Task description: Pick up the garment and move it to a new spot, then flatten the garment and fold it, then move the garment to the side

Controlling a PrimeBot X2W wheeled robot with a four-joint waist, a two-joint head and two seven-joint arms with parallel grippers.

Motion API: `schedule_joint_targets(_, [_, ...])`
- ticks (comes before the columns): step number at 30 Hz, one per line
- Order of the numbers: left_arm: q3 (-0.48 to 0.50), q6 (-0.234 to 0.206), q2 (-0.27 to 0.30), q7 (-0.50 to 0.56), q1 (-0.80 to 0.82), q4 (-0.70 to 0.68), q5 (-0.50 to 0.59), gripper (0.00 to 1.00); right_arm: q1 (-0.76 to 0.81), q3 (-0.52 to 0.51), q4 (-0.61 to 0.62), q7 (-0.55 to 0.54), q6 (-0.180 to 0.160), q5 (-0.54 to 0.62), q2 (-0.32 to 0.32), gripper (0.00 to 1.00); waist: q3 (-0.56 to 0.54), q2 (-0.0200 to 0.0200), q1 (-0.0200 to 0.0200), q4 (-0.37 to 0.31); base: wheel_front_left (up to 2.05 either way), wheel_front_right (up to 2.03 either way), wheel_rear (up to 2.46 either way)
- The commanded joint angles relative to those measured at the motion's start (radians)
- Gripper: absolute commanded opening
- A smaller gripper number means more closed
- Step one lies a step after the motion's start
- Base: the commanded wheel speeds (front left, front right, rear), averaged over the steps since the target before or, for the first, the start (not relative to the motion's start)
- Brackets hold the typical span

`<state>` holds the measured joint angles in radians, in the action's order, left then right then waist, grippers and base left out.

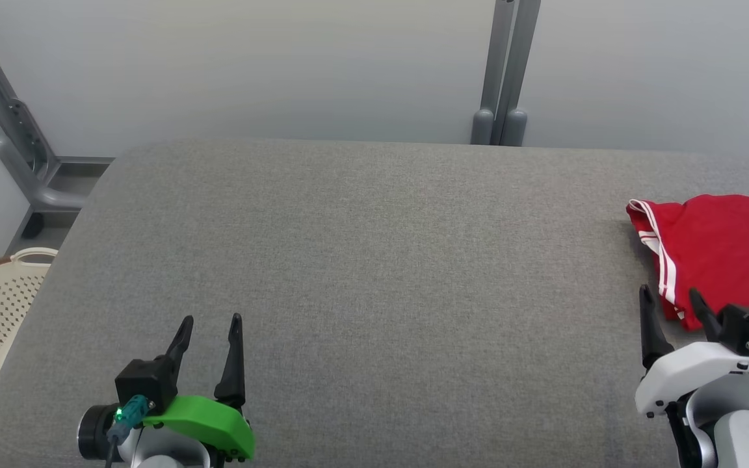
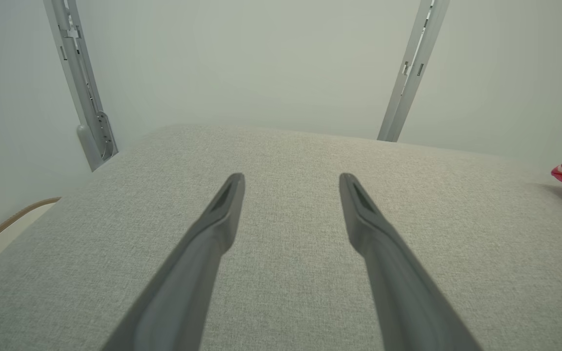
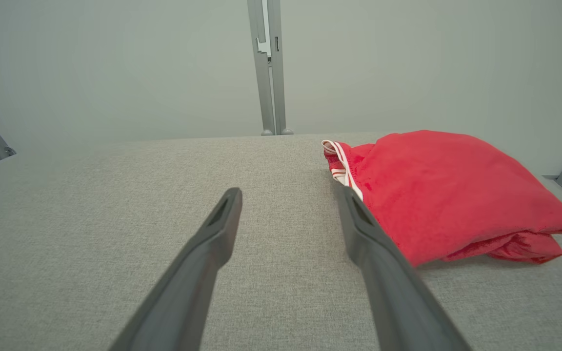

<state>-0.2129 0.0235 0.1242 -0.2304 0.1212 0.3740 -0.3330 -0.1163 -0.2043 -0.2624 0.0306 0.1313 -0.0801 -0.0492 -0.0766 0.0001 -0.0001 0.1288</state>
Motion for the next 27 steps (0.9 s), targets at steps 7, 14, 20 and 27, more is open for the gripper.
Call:
schedule_joint_targets(7, [-0.010, 0.019, 0.007, -0.010, -0.027, 0.009, -0.015, 1.00, 0.049, 0.030, -0.007, -0.004, -0.001, -0.032, -0.004, 1.00, -0.007, -0.0001, 0.0001, 0.011, 0.00, 0.00, 0.00])
schedule_joint_targets(14, [-0.015, 0.020, 0.009, -0.012, -0.018, 0.018, -0.021, 1.00, 0.048, 0.037, -0.004, -0.002, -0.001, -0.039, -0.004, 1.00, -0.002, -0.0001, 0.0001, 0.009, 0.00, 0.00, 0.00])
schedule_joint_targets(20, [-0.018, 0.014, 0.007, -0.013, -0.012, 0.021, -0.027, 1.00, 0.040, 0.035, 0.009, -0.008, -0.001, -0.030, -0.004, 1.00, 0.003, -0.0001, 0.0001, 0.009, 0.00, 0.00, 0.00])
schedule_joint_targets(27, [-0.019, 0.012, 0.001, -0.006, -0.016, 0.030, -0.028, 0.00, 0.043, 0.039, 0.004, -0.004, 0.000, -0.032, 0.003, 0.00, 0.007, -0.0001, 0.0001, 0.010, 0.00, 0.00, 0.00])
